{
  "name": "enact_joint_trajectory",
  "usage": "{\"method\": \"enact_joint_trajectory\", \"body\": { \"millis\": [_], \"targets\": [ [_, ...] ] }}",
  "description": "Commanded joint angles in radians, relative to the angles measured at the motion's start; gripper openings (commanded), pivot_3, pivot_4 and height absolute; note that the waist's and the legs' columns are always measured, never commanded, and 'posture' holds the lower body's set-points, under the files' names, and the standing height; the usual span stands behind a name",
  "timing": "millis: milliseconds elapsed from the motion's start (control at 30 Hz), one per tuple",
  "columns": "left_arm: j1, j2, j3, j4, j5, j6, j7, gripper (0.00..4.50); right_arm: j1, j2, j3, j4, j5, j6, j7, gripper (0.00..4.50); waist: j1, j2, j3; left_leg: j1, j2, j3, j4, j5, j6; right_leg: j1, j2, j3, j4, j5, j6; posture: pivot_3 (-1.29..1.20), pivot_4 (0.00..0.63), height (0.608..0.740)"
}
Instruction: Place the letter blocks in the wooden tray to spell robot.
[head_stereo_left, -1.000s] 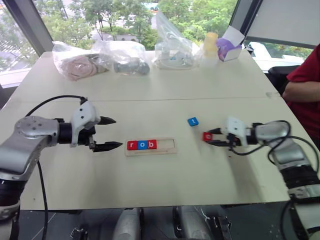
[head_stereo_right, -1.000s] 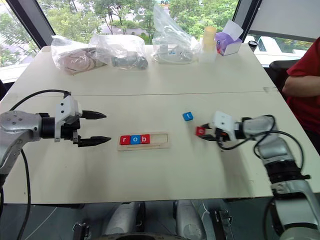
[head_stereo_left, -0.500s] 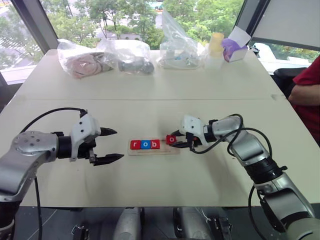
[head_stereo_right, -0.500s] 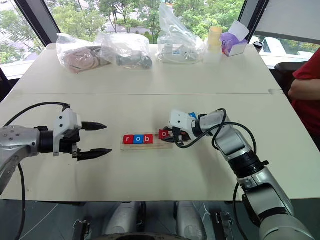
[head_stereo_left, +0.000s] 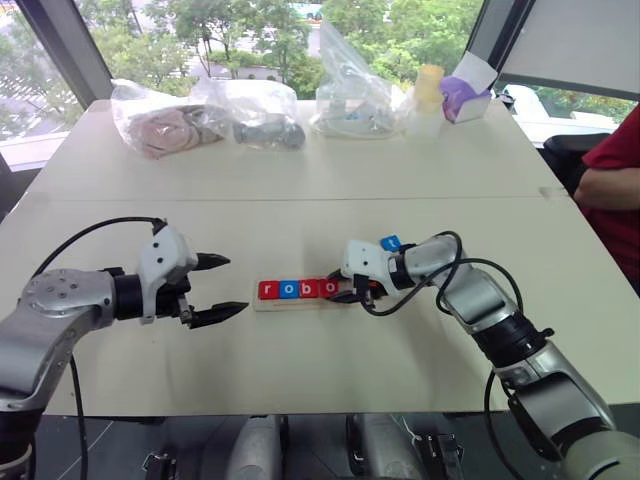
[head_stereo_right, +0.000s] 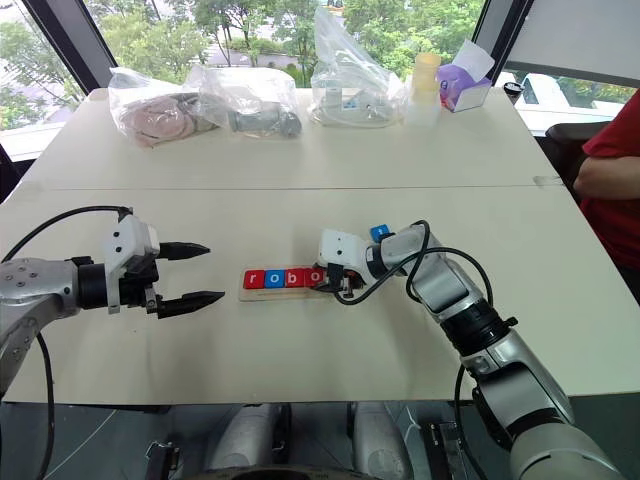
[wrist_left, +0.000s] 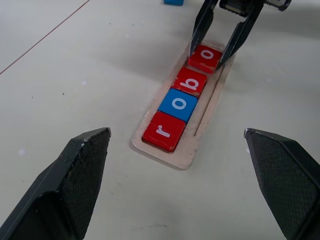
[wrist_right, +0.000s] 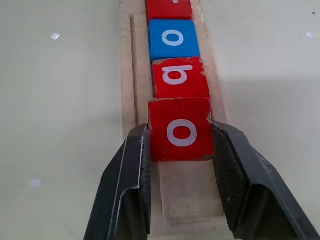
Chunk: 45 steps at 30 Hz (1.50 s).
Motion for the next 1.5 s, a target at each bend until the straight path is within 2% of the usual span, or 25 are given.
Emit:
{"method": "enact_joint_trajectory", "body": {
  "millis": [33,633,833,867,1200,1500],
  "targets": [
    [-0.014,-0.004,0.023,-0.01,-0.007,-0.016,0.007,4.5,-0.017,0.017,0.001,-0.014,-0.002,-0.018,-0.006,1.14,0.0,0.0,0.0,0.0,0.0,0.0,0.0,0.0,0.0,0.0,0.0,0.0,0.0,0.0,0.0,0.0,0.15,0.74],
    [-0.015,-0.026,0.001,-0.027,-0.003,-0.015,0.024,4.5,-0.014,0.002,-0.004,-0.003,-0.022,-0.047,0.002,1.14,0.0,0.0,0.0,0.0,0.0,0.0,0.0,0.0,0.0,0.0,0.0,0.0,0.0,0.0,0.0,0.0,0.15,0.74],
    [-0.024,-0.026,-0.002,-0.022,-0.002,-0.013,0.025,4.5,-0.025,0.012,-0.031,-0.017,0.001,-0.015,-0.006,4.13,0.0,0.0,0.0,0.0,0.0,0.0,0.0,0.0,0.0,0.0,0.0,0.0,0.0,0.0,0.0,0.0,0.15,0.74],
    [-0.024,-0.026,-0.002,-0.022,0.0,-0.014,0.026,4.5,-0.025,0.011,-0.039,-0.025,0.005,-0.007,-0.01,4.45,0.0,0.0,0.0,0.0,0.0,0.0,0.0,0.0,0.0,0.0,0.0,0.0,0.0,0.0,0.0,0.0,0.15,0.74],
    [-0.028,-0.031,-0.009,-0.02,0.002,-0.016,0.028,4.5,0.046,-0.01,-0.158,-0.184,0.086,0.126,-0.079,4.45,0.002,0.0,0.0,0.0,0.0,0.0,0.0,0.0,0.0,0.0,0.0,0.0,0.0,0.0,0.0,0.0,0.15,0.74],
    [-0.056,-0.029,-0.034,0.005,0.011,-0.026,0.014,4.5,0.133,-0.047,-0.116,-0.272,0.059,0.101,-0.101,4.45,-0.002,0.0,0.0,0.0,0.0,0.0,0.0,0.0,0.0,0.0,0.0,0.0,0.0,0.0,0.0,0.0,0.15,0.74]
  ]
}}
